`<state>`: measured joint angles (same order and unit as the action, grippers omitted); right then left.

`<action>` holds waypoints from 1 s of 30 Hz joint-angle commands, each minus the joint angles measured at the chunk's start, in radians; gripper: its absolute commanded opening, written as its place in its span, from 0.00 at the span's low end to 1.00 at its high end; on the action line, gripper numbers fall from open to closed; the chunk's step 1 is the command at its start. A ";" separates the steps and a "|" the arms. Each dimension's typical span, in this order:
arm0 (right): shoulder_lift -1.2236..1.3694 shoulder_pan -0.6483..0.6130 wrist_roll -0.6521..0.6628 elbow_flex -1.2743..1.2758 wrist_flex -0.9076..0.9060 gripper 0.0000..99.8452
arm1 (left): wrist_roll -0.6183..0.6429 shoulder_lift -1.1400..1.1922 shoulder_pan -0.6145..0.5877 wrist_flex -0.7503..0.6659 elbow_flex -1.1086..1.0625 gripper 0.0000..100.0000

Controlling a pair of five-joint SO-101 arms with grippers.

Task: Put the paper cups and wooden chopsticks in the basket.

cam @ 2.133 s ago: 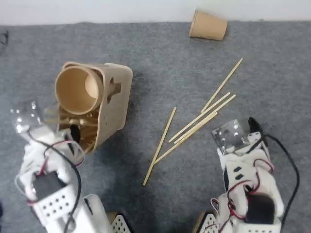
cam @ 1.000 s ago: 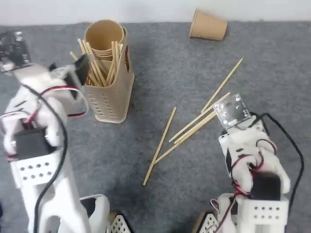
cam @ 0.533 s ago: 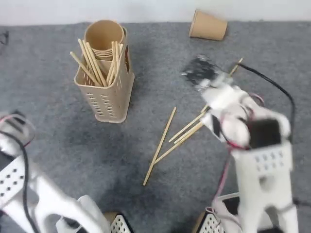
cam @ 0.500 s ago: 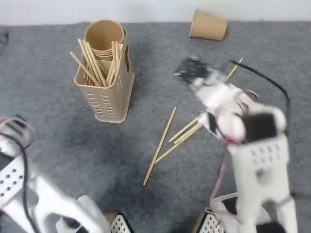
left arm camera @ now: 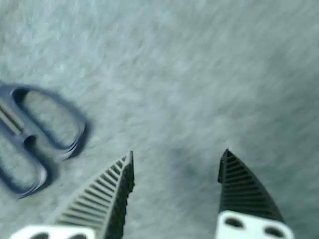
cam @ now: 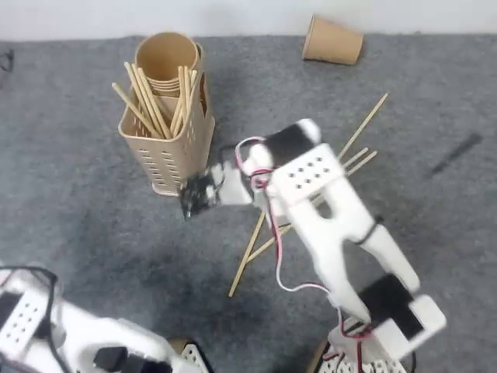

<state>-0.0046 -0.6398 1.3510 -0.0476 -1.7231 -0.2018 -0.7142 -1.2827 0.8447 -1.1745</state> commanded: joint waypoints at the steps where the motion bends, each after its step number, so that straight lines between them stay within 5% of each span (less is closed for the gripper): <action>1: 0.068 -0.015 0.127 -0.002 -0.004 0.20 | -0.066 0.002 -0.055 -0.037 -0.013 0.26; 21: 0.446 -0.025 0.281 0.006 0.291 0.20 | -0.101 0.005 -0.054 -0.107 -0.067 0.26; 30: 0.541 0.008 0.279 -0.023 0.277 0.01 | -0.101 0.006 -0.054 -0.107 -0.067 0.26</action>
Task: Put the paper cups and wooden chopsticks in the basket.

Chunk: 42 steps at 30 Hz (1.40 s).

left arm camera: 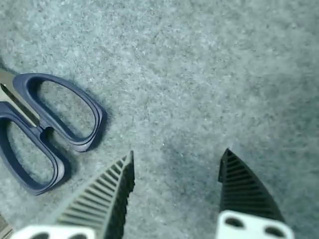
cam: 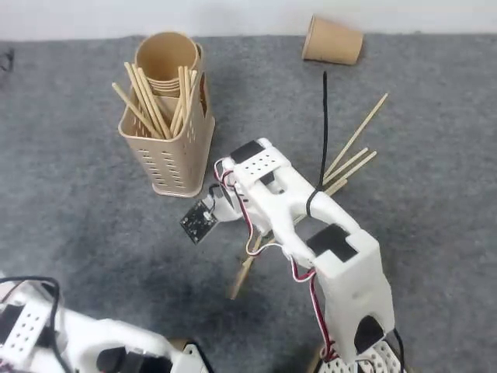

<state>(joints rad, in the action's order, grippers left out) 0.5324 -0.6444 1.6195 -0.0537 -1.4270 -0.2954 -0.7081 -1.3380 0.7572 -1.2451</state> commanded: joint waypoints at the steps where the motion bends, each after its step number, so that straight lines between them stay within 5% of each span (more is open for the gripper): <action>1: 0.004 0.012 0.011 -0.017 -0.016 0.01 | -0.008 0.000 0.003 -0.020 0.004 0.26; 9: 0.005 0.016 0.006 -0.017 -0.002 0.01 | -0.008 0.000 0.003 -0.020 0.004 0.26; 14: -0.021 0.044 -0.152 -0.037 0.111 0.01 | -0.008 0.000 0.005 -0.020 0.004 0.26; 28: -0.615 0.045 -0.499 -0.259 -0.007 0.01 | -0.008 0.000 0.005 -0.020 0.002 0.26; 42: -0.730 0.018 -1.570 -0.259 0.677 0.01 | -0.008 0.000 0.005 -0.020 0.002 0.26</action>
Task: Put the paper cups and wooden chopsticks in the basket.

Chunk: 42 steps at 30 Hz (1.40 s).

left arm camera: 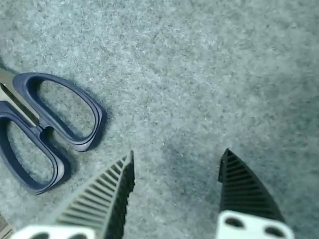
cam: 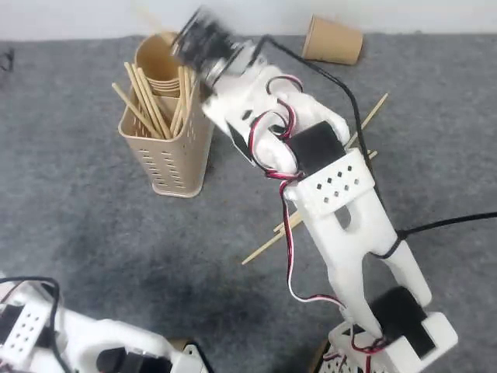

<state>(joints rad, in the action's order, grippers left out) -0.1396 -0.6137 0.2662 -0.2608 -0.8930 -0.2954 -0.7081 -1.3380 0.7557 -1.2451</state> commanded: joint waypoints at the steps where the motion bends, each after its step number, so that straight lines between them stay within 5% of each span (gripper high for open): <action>1: -0.058 -0.027 -0.270 -0.052 0.196 0.01 | -0.008 0.000 0.005 -0.018 0.002 0.26; 4: -0.044 -0.091 -0.311 -0.051 0.298 0.01 | -0.008 0.000 0.005 -0.018 0.002 0.26; 14: 0.156 -0.274 -0.141 -0.048 0.378 0.01 | -0.005 0.000 0.005 -0.018 0.002 0.26; 19: 0.263 -0.237 -0.135 -0.052 0.369 0.03 | -0.005 -0.003 0.005 -0.023 -0.007 0.26; 23: 0.286 -0.229 -0.121 -0.063 0.285 0.32 | -0.006 -0.003 0.025 -0.023 -0.012 0.26; 28: 0.265 -0.220 -0.077 -0.078 0.240 0.24 | -0.006 -0.003 0.025 -0.023 -0.012 0.26; 42: -0.016 0.090 -0.075 -0.184 -0.116 0.23 | -0.008 -0.003 0.029 -0.020 -0.012 0.26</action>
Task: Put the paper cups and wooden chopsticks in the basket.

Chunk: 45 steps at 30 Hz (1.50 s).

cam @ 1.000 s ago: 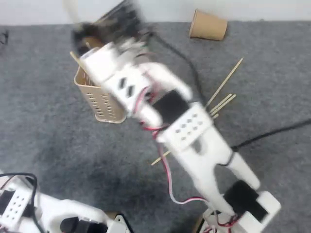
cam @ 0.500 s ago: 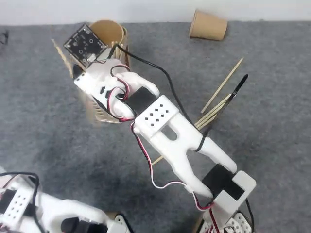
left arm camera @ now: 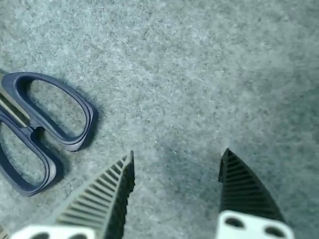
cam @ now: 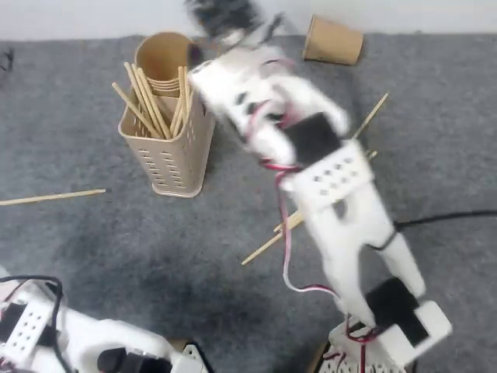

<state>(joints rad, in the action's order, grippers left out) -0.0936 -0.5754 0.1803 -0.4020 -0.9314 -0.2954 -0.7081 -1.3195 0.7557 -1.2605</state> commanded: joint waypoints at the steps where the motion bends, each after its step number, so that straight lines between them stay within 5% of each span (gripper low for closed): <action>1: -0.067 0.065 0.017 -0.043 -0.124 0.23 | -0.008 -0.005 0.021 -0.018 0.007 0.26; 20: -0.070 0.311 0.206 -0.043 -0.822 0.23 | -0.012 -0.006 0.308 0.041 0.453 0.26; 23: -0.071 0.349 0.207 -0.032 -0.858 0.23 | -0.146 0.003 0.377 0.044 0.544 0.26; 36: -0.656 0.424 0.207 0.726 -0.499 0.23 | -0.717 0.034 0.572 0.379 0.891 0.26; 45: -0.923 0.426 0.209 1.241 -0.277 0.23 | -0.980 0.523 0.578 0.736 1.419 0.26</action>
<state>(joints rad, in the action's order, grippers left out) -0.9759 -0.1611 0.3767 0.7549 -1.2704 -1.1945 -0.3414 -0.7457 1.3648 -0.0713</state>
